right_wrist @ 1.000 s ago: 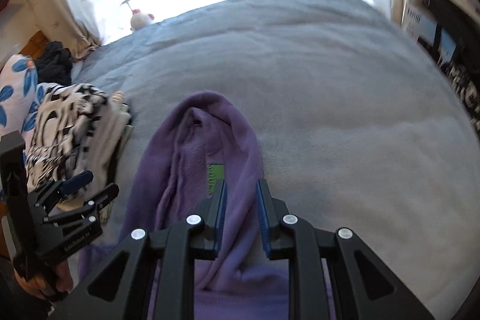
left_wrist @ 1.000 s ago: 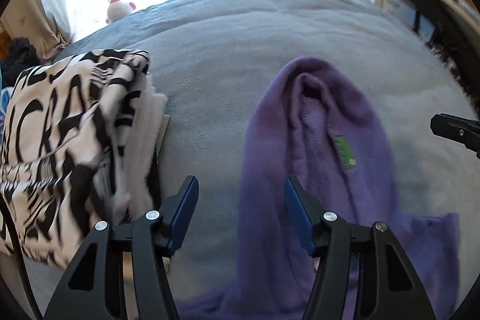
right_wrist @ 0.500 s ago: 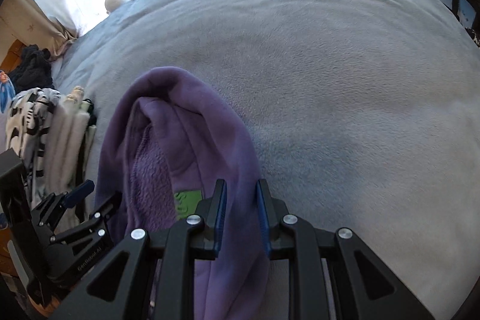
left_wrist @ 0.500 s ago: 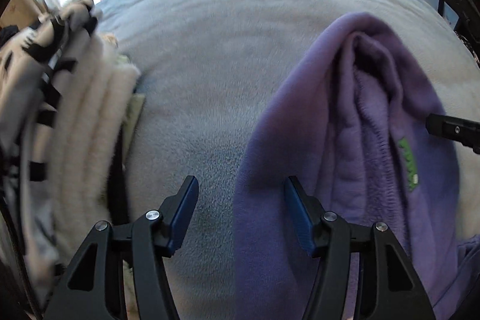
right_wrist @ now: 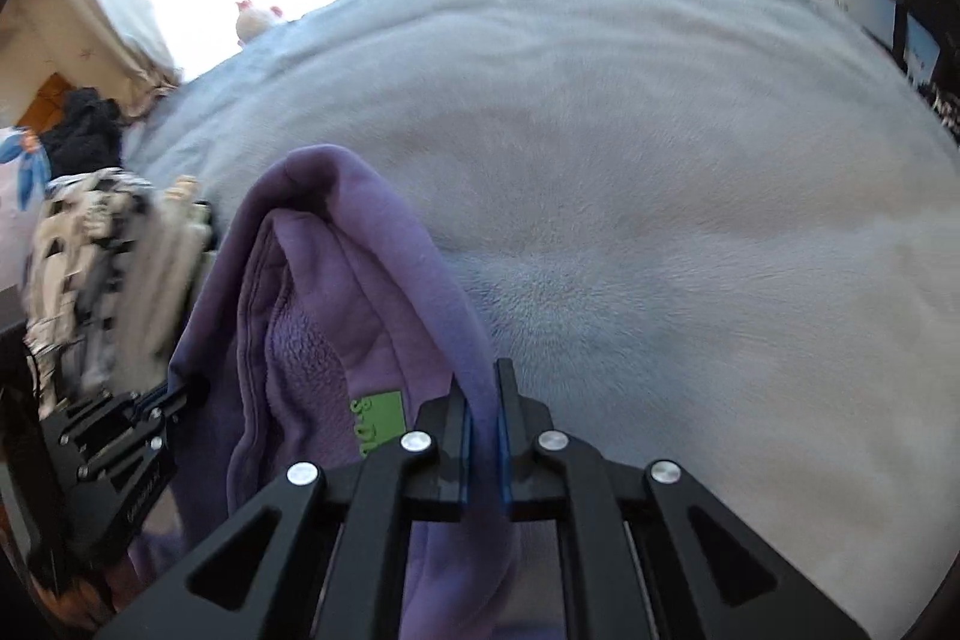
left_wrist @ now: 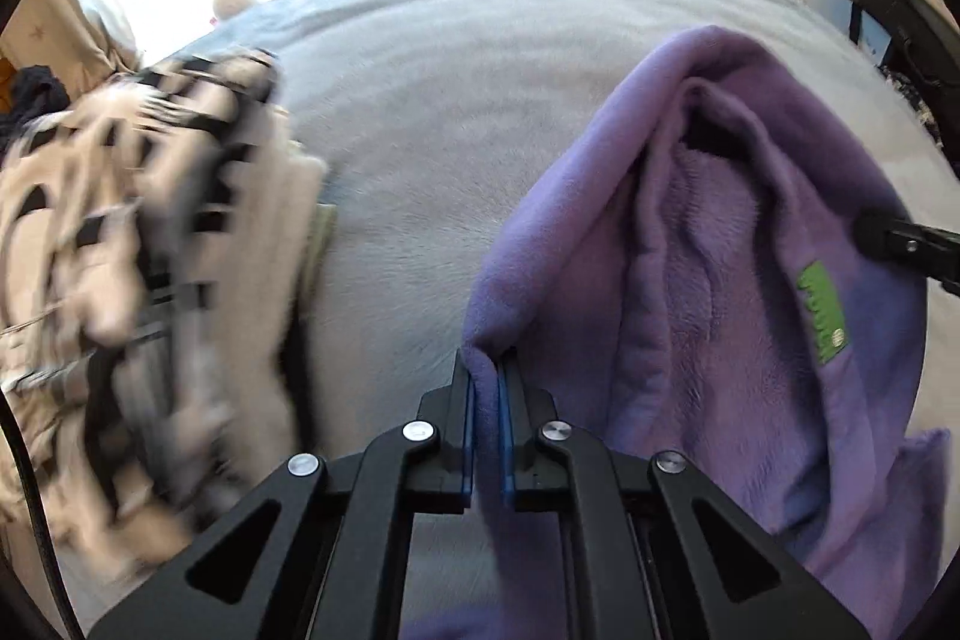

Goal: Fold large clothes
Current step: 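Fold the hood over the folded body with both tools, release, then grasp the folded bundle's edge with both tools and lift it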

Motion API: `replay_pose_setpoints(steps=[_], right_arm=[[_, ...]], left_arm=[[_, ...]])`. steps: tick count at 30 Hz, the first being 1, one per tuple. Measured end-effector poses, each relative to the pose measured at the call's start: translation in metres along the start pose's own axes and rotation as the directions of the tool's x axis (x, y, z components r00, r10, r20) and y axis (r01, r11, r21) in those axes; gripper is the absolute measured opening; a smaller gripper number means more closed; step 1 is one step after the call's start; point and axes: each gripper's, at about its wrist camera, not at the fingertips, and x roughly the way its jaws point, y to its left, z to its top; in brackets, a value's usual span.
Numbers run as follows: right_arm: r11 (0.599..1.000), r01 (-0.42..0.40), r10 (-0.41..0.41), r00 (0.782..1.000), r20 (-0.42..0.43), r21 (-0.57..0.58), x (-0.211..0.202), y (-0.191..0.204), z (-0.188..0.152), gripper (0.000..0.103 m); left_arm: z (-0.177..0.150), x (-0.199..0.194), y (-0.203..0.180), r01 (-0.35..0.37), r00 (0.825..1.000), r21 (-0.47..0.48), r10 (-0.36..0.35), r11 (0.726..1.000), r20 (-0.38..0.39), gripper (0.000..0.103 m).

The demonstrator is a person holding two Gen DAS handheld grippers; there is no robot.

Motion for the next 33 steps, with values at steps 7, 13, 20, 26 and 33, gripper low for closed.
replay_pose_setpoints(steps=[7, 13, 20, 26, 33], right_arm=[[0.987, -0.11, 0.125, 0.984, 0.128, -0.12, -0.133, 0.037, -0.049, 0.006], [0.967, -0.11, 0.14, 0.983, 0.118, -0.232, -0.186, 0.061, -0.133, 0.008], [0.969, -0.061, 0.045, 0.996, -0.074, -0.239, -0.176, 0.051, -0.234, 0.024], [0.983, -0.122, 0.1, 0.983, -0.151, -0.139, -0.172, 0.037, -0.294, 0.025], [0.98, -0.191, 0.18, 0.969, -0.169, -0.055, -0.168, 0.048, -0.329, 0.044]], left_arm=[[-0.044, -0.119, 0.029, 0.095, 0.99, -0.026, -0.092, 0.995, 0.103, 0.004], [-0.142, -0.191, 0.036, 0.186, 0.978, -0.002, -0.185, 0.982, 0.097, 0.005], [-0.267, -0.187, 0.041, 0.223, 0.972, -0.024, -0.224, 0.974, -0.07, 0.01], [-0.325, -0.182, 0.047, 0.278, 0.949, -0.119, -0.292, 0.953, -0.122, 0.017], [-0.344, -0.197, 0.03, 0.386, 0.914, -0.156, -0.399, 0.909, -0.066, 0.029]])
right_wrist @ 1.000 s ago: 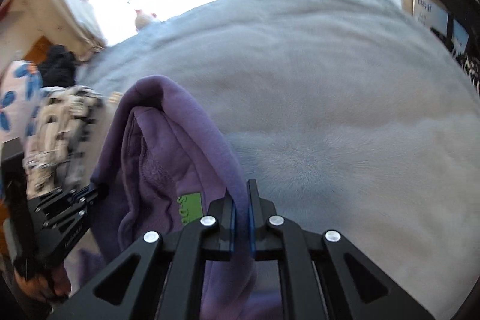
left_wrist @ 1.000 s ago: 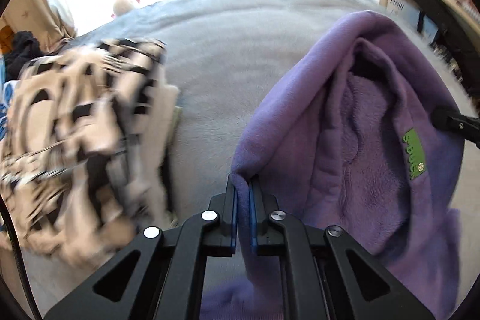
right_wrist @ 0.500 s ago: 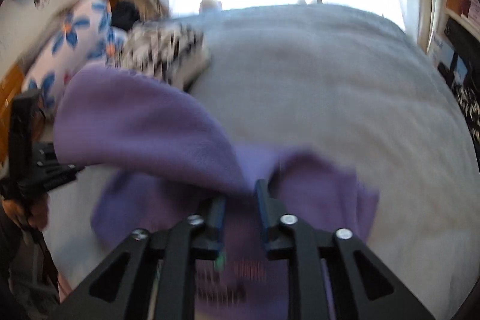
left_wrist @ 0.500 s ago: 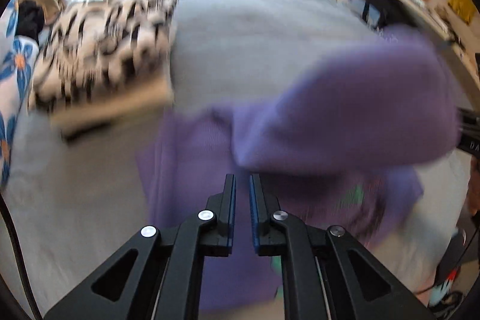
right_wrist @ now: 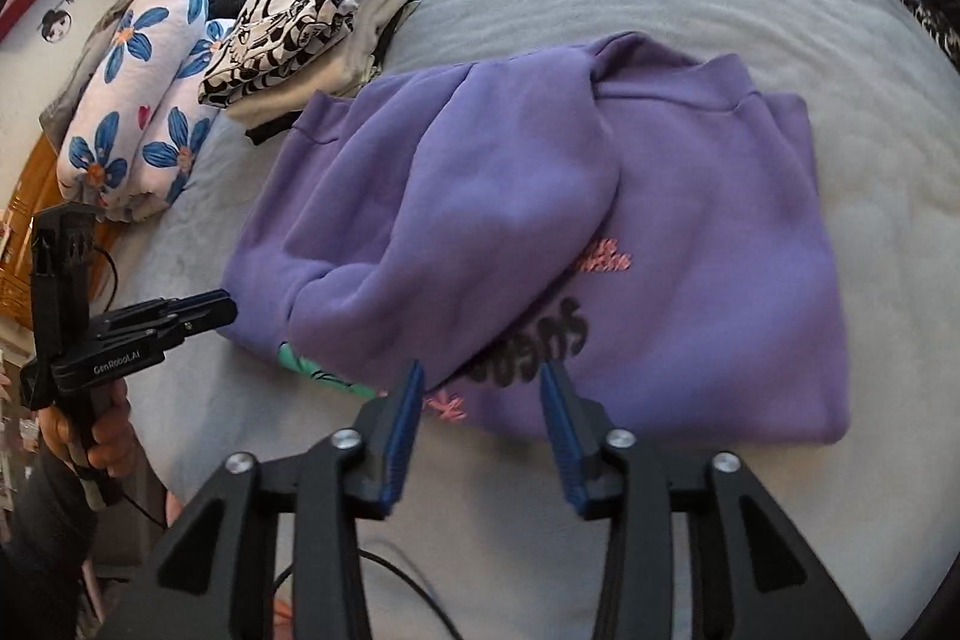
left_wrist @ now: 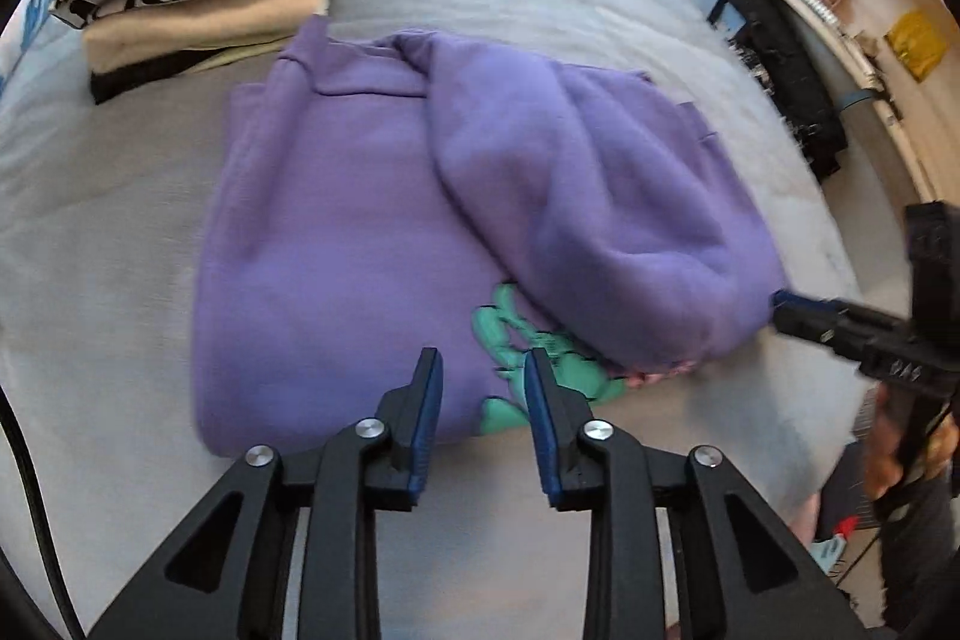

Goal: Fold large clothes
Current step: 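Grasp the folded bundle's edge with both tools and lift it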

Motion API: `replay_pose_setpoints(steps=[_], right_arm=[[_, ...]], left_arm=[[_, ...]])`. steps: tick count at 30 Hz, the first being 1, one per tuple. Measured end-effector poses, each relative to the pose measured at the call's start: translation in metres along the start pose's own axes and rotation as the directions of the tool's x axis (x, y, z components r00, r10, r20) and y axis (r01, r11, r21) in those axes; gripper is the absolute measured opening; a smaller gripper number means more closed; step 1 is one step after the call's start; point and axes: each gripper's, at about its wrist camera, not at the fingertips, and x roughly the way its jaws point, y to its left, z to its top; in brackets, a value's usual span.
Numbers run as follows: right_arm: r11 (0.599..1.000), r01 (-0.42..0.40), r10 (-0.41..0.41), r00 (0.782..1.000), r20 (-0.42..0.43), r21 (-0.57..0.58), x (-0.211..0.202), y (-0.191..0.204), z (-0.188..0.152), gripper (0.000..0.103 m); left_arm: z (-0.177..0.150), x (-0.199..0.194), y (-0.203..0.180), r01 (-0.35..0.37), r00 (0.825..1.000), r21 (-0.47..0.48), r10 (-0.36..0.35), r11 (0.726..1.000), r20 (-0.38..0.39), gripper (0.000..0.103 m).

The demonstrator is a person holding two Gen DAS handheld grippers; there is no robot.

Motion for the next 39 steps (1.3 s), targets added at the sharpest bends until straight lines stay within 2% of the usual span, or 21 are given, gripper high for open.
replay_pose_setpoints(steps=[2, 4, 8, 10, 13, 18, 23, 27, 28, 29, 30, 33, 36, 37, 39], right_arm=[[0.999, -0.031, 0.031, 1.0, -0.002, 0.028, 0.003, 0.0, -0.002, 0.044], [0.995, -0.072, 0.073, 0.997, -0.004, 0.065, 0.008, -0.003, 0.0, 0.044], [0.978, -0.147, 0.147, 0.989, 0.01, 0.149, 0.016, -0.014, 0.004, 0.048], [0.966, -0.18, 0.179, 0.984, 0.024, 0.183, 0.022, -0.021, 0.007, 0.053], [0.952, -0.213, 0.208, 0.977, 0.045, 0.219, 0.03, -0.03, 0.011, 0.053], [0.931, -0.25, 0.247, 0.968, 0.046, 0.266, 0.045, -0.042, 0.019, 0.054], [0.915, -0.285, 0.282, 0.958, 0.052, 0.285, 0.057, -0.047, 0.023, 0.055], [0.911, -0.299, 0.288, 0.954, 0.081, 0.283, 0.062, -0.045, 0.025, 0.055], [0.916, -0.293, 0.279, 0.956, 0.092, 0.273, 0.062, -0.043, 0.026, 0.055], [0.922, -0.286, 0.268, 0.958, 0.101, 0.261, 0.06, -0.041, 0.026, 0.055], [0.926, -0.28, 0.262, 0.96, 0.104, 0.251, 0.06, -0.04, 0.027, 0.051], [0.961, -0.209, 0.19, 0.975, 0.114, 0.183, 0.053, -0.029, 0.028, 0.017], [0.98, -0.136, 0.116, 0.983, 0.14, 0.147, 0.042, -0.021, 0.024, 0.009], [0.984, -0.104, 0.082, 0.985, 0.15, 0.142, 0.039, -0.019, 0.021, 0.008], [0.988, -0.05, 0.027, 0.987, 0.157, 0.145, 0.04, -0.021, 0.011, 0.008]], left_arm=[[0.005, 0.005, 0.0, 0.043, 0.999, -0.015, -0.042, 0.999, 0.014, 0.036], [0.011, 0.01, -0.002, 0.086, 0.996, -0.035, -0.085, 0.996, 0.03, 0.039], [0.021, 0.027, 0.0, 0.174, 0.984, -0.095, -0.168, 0.98, 0.064, 0.039], [0.027, 0.04, 0.003, 0.194, 0.98, -0.116, -0.186, 0.974, 0.072, 0.039], [0.031, 0.061, 0.011, 0.232, 0.972, -0.151, -0.222, 0.961, 0.08, 0.039], [0.033, 0.088, 0.02, 0.293, 0.956, -0.211, -0.282, 0.933, 0.081, 0.047], [0.038, 0.106, 0.015, 0.333, 0.943, -0.213, -0.32, 0.919, 0.093, 0.055], [0.045, 0.114, 0.012, 0.353, 0.935, -0.232, -0.336, 0.906, 0.112, 0.055], [0.045, 0.114, 0.01, 0.351, 0.936, -0.237, -0.332, 0.906, 0.119, 0.05], [0.046, 0.113, 0.008, 0.351, 0.936, -0.237, -0.328, 0.906, 0.13, 0.031], [0.048, 0.11, 0.006, 0.345, 0.937, -0.232, -0.32, 0.909, 0.138, 0.025], [0.05, 0.099, -0.005, 0.238, 0.964, -0.199, -0.206, 0.951, 0.167, 0.017], [0.05, 0.083, -0.023, 0.058, 0.98, -0.125, -0.032, 0.99, 0.196, 0.016], [0.049, 0.081, -0.029, -0.016, 0.981, -0.106, 0.036, 0.994, 0.192, 0.016], [0.043, 0.086, -0.038, -0.116, 0.976, -0.079, 0.128, 0.99, 0.177, 0.016]])
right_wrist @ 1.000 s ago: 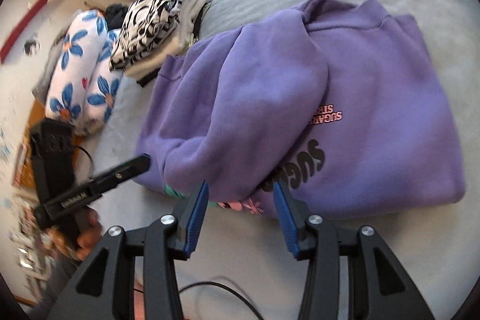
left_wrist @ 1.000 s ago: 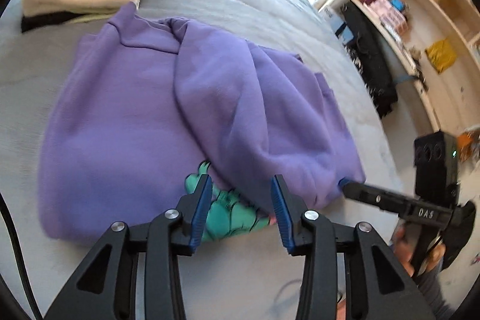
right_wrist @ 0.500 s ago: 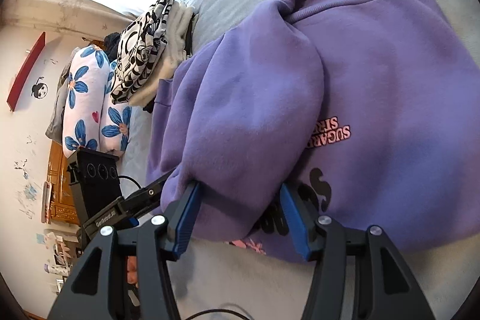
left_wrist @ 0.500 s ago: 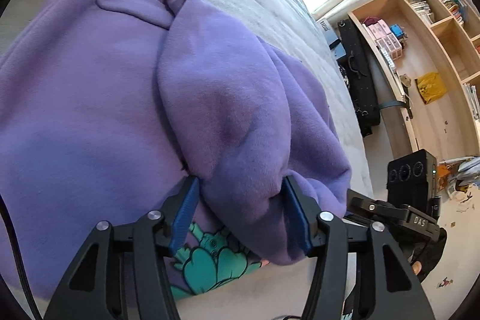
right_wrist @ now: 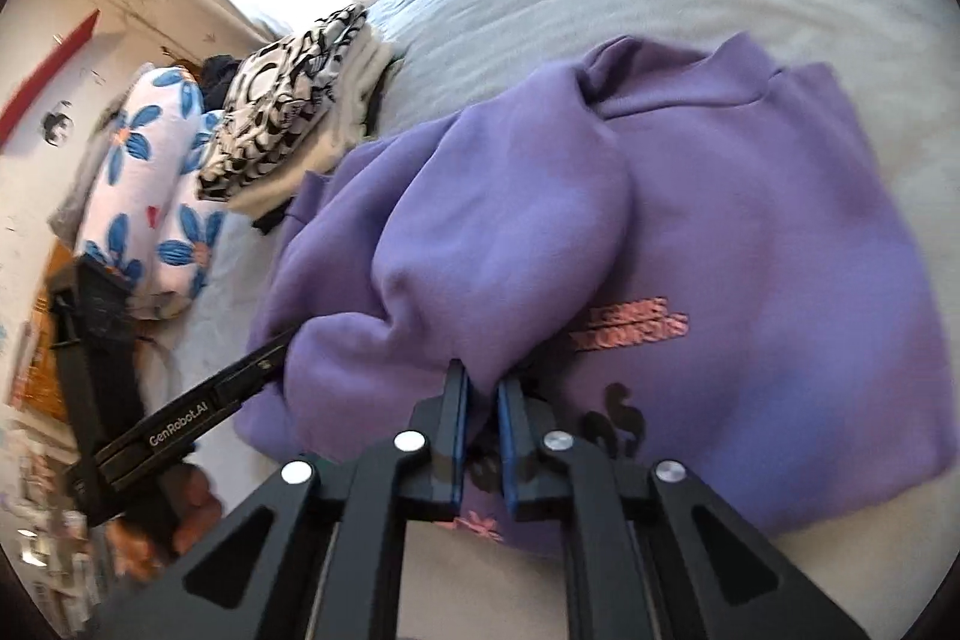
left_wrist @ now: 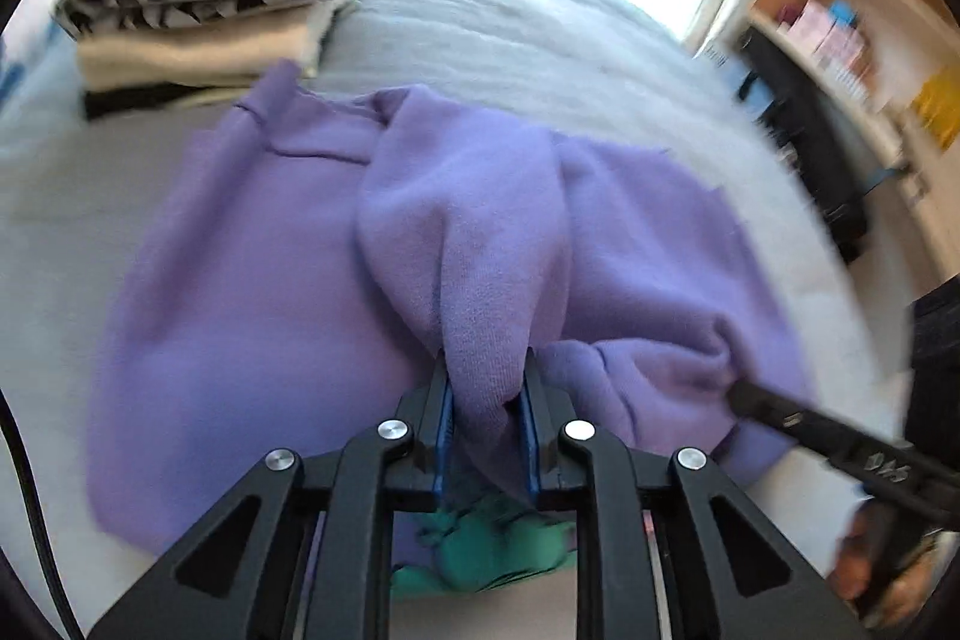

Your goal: Fold large clothes

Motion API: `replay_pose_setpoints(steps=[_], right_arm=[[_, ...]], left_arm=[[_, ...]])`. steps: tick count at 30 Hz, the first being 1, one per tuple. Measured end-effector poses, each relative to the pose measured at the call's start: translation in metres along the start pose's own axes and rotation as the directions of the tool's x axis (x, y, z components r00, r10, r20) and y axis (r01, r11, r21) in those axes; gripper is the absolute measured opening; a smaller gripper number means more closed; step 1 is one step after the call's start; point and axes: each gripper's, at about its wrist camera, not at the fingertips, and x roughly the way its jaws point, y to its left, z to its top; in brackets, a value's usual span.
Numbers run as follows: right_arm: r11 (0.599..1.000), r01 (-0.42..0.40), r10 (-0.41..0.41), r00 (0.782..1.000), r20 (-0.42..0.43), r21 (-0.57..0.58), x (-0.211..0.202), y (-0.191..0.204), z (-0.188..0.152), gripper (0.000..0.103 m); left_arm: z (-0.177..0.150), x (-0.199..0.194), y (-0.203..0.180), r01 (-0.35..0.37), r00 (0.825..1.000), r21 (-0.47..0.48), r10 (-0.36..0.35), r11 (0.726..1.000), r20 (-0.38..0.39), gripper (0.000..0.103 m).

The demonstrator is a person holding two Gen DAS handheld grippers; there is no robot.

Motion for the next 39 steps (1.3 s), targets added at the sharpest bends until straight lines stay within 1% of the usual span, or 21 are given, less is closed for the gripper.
replay_pose_setpoints(steps=[1, 2, 3, 6, 8, 12, 14, 15, 17, 19, 21, 23, 25, 27, 28, 29, 32, 34, 35, 36, 39], right_arm=[[0.997, 0.077, -0.077, 0.997, -0.002, -0.007, 0.006, -0.003, -0.008, 0.007], [0.983, 0.181, -0.181, 0.983, -0.02, -0.019, 0.017, -0.009, -0.015, 0.005], [0.978, 0.207, -0.208, 0.977, -0.047, -0.02, 0.026, -0.017, -0.021, 0.0], [0.988, 0.153, -0.153, 0.988, -0.029, 0.012, 0.019, -0.027, -0.029, 0.0], [0.99, 0.138, -0.137, 0.99, -0.035, 0.016, 0.011, -0.026, -0.027, 0.003], [0.995, 0.099, -0.099, 0.995, -0.018, 0.012, -0.006, -0.018, -0.019, 0.003], [0.997, 0.072, -0.072, 0.997, -0.008, 0.008, -0.013, -0.01, -0.014, 0.004], [0.998, 0.056, -0.056, 0.998, -0.003, 0.007, -0.016, -0.006, -0.011, 0.004], [0.999, 0.037, -0.037, 0.999, 0.015, -0.001, -0.022, 0.004, -0.003, 0.008], [0.999, 0.029, -0.028, 0.999, 0.045, -0.016, -0.028, 0.013, 0.003, 0.017], [0.999, 0.016, -0.013, 0.997, 0.072, -0.047, -0.032, 0.024, 0.01, 0.02], [0.997, 0.008, -0.001, 0.997, 0.084, -0.077, -0.03, 0.035, 0.017, 0.02], [0.995, 0.007, 0.003, 0.996, 0.093, -0.104, -0.025, 0.047, 0.025, 0.02], [0.991, 0.008, 0.006, 0.995, 0.102, -0.136, -0.018, 0.059, 0.031, 0.02], [0.989, 0.01, 0.005, 0.994, 0.105, -0.149, -0.015, 0.062, 0.032, 0.02], [0.987, 0.018, -0.001, 0.995, 0.103, -0.162, -0.01, 0.066, 0.033, 0.02], [0.981, 0.048, -0.039, 0.998, 0.051, -0.188, 0.012, 0.062, 0.029, 0.02], [0.97, 0.121, -0.121, 0.993, 0.013, -0.21, 0.027, 0.051, 0.021, 0.02], [0.958, 0.174, -0.182, 0.983, -0.011, -0.228, 0.035, 0.042, 0.015, 0.02], [0.952, 0.194, -0.206, 0.978, -0.025, -0.238, 0.041, 0.034, 0.01, 0.017], [0.955, 0.165, -0.174, 0.985, -0.016, -0.247, 0.036, 0.019, -0.001, 0.017]], left_arm=[[-0.004, 0.003, -0.003, -0.051, 0.999, 0.02, 0.051, 0.999, -0.007, 0.016], [-0.011, 0.008, -0.003, -0.127, 0.992, 0.048, 0.127, 0.991, -0.008, 0.016], [-0.016, 0.014, -0.001, -0.167, 0.986, 0.06, 0.167, 0.984, -0.008, 0.016], [-0.023, 0.011, 0.007, -0.144, 0.99, 0.042, 0.144, 0.989, 0.01, 0.022], [-0.022, 0.007, 0.006, -0.129, 0.992, 0.056, 0.129, 0.99, 0.012, 0.03], [-0.021, -0.006, 0.014, -0.083, 0.997, 0.045, 0.083, 0.996, -0.007, 0.032], [-0.021, -0.016, 0.015, -0.043, 0.999, 0.035, 0.043, 0.998, -0.008, 0.041], [-0.028, -0.028, 0.017, -0.032, 0.999, 0.033, 0.032, 0.999, -0.001, 0.043], [-0.029, -0.044, 0.016, -0.014, 0.999, 0.036, 0.013, 0.999, 0.032, 0.046], [-0.027, -0.06, 0.017, 0.003, 0.997, 0.037, -0.006, 0.999, 0.074, 0.047], [-0.023, -0.072, 0.016, 0.009, 0.993, 0.039, -0.014, 0.999, 0.118, 0.047], [-0.014, -0.079, 0.016, 0.009, 0.987, 0.05, -0.017, 0.999, 0.16, 0.047], [-0.003, -0.075, 0.014, -0.005, 0.986, 0.06, -0.005, 0.998, 0.167, 0.047], [0.007, -0.067, 0.009, 0.004, 0.986, 0.063, -0.015, 0.998, 0.166, 0.04], [0.01, -0.061, 0.006, 0.021, 0.987, 0.064, -0.031, 0.998, 0.16, 0.03], [0.013, -0.054, 0.003, 0.039, 0.988, 0.067, -0.048, 0.997, 0.146, 0.026], [0.01, -0.034, -0.005, 0.054, 0.992, 0.07, -0.061, 0.996, 0.112, 0.025], [0.004, -0.017, -0.007, 0.047, 0.996, 0.071, -0.052, 0.996, 0.067, 0.025], [-0.002, -0.009, -0.005, 0.038, 0.998, 0.073, -0.041, 0.997, 0.047, 0.025], [-0.008, -0.002, -0.003, 0.025, 0.999, 0.08, -0.028, 0.997, 0.036, 0.025], [-0.017, 0.004, 0.001, 0.01, 0.999, 0.094, -0.014, 0.996, 0.038, 0.025]])
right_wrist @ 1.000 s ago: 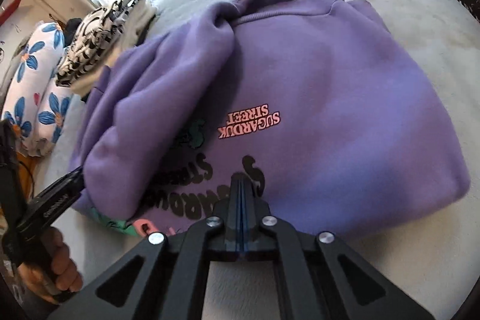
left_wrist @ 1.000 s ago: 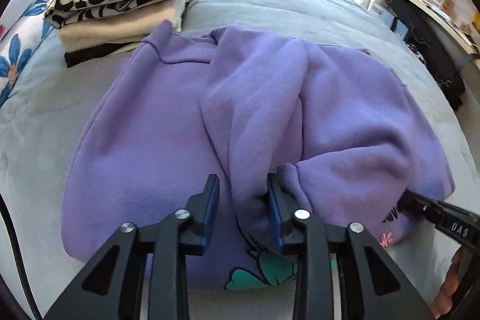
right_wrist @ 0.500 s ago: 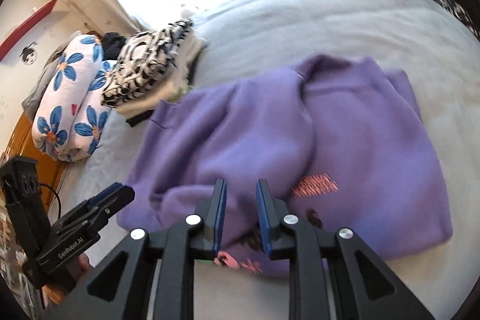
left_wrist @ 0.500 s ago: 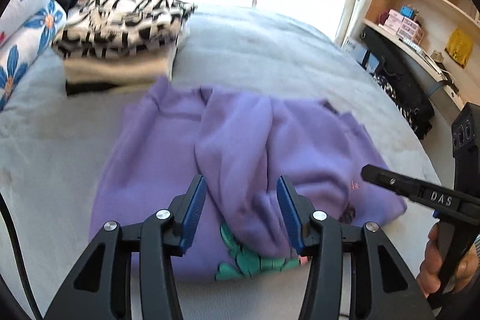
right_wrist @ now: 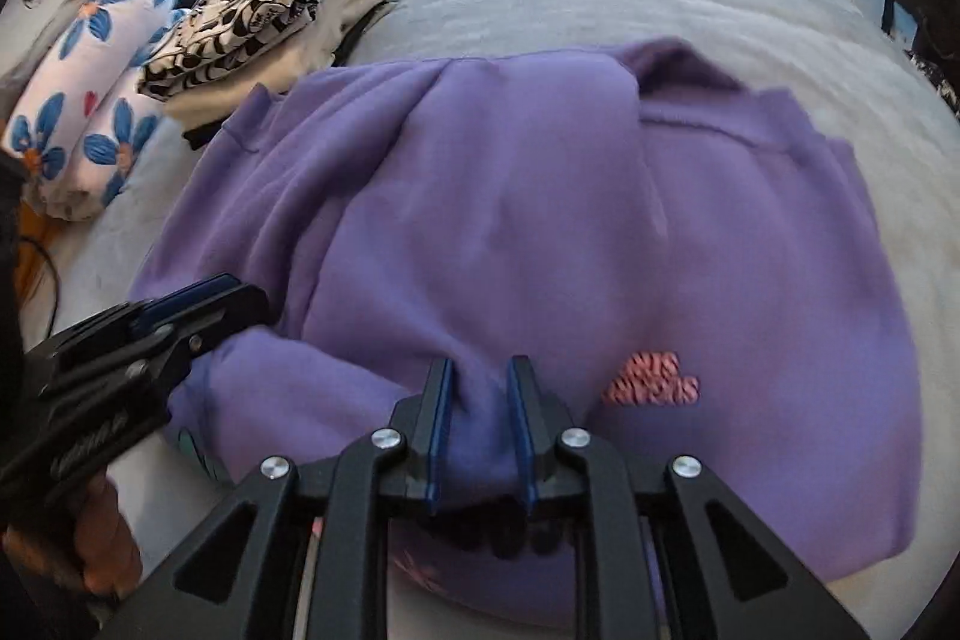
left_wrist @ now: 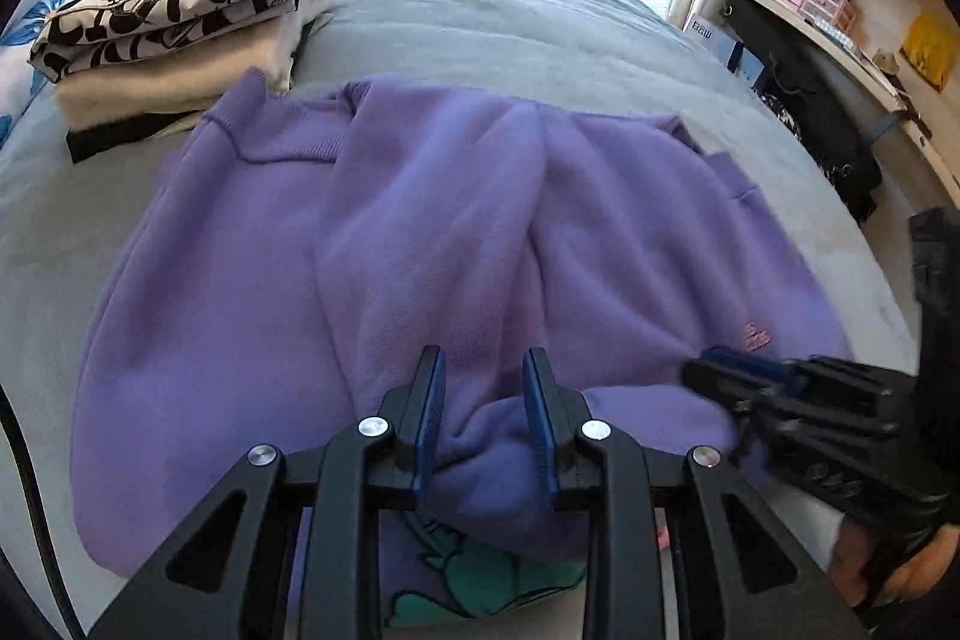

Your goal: Fold large clothes

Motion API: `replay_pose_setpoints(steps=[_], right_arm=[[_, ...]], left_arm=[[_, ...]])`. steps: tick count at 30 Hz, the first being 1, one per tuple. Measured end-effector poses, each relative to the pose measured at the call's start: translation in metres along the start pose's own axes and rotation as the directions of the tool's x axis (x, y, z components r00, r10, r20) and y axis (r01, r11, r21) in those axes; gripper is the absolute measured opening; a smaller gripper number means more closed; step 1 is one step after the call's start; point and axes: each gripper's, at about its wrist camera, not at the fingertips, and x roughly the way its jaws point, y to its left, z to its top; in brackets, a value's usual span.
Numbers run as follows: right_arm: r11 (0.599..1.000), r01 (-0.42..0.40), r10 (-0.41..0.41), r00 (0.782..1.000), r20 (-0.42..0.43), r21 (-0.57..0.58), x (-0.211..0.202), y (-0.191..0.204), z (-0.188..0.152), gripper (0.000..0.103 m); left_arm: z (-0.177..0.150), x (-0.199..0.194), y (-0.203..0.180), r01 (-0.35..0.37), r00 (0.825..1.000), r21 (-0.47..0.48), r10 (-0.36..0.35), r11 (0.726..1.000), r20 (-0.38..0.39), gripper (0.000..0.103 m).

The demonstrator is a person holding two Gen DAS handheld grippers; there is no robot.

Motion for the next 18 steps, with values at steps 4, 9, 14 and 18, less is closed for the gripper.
replay_pose_setpoints(steps=[4, 9, 14, 18], right_arm=[[1.0, 0.01, -0.01, 1.0, 0.002, 0.003, -0.006, 0.002, -0.001, 0.019], [1.0, 0.005, -0.005, 1.0, 0.004, 0.017, -0.012, 0.005, 0.001, 0.02], [0.999, -0.013, 0.013, 1.0, 0.01, 0.049, -0.027, 0.004, 0.001, 0.02], [0.998, -0.02, 0.017, 0.999, 0.038, 0.057, -0.047, 0.008, 0.001, 0.02]], left_arm=[[0.002, -0.001, 0.002, 0.012, 1.0, -0.02, -0.012, 1.0, -0.002, 0.025], [0.003, -0.005, -0.001, -0.005, 1.0, -0.009, 0.005, 1.0, 0.0, 0.026], [0.004, -0.022, -0.006, -0.004, 1.0, -0.018, 0.004, 1.0, 0.009, 0.035], [0.003, -0.043, -0.01, 0.013, 1.0, -0.034, -0.012, 0.999, 0.021, 0.049]])
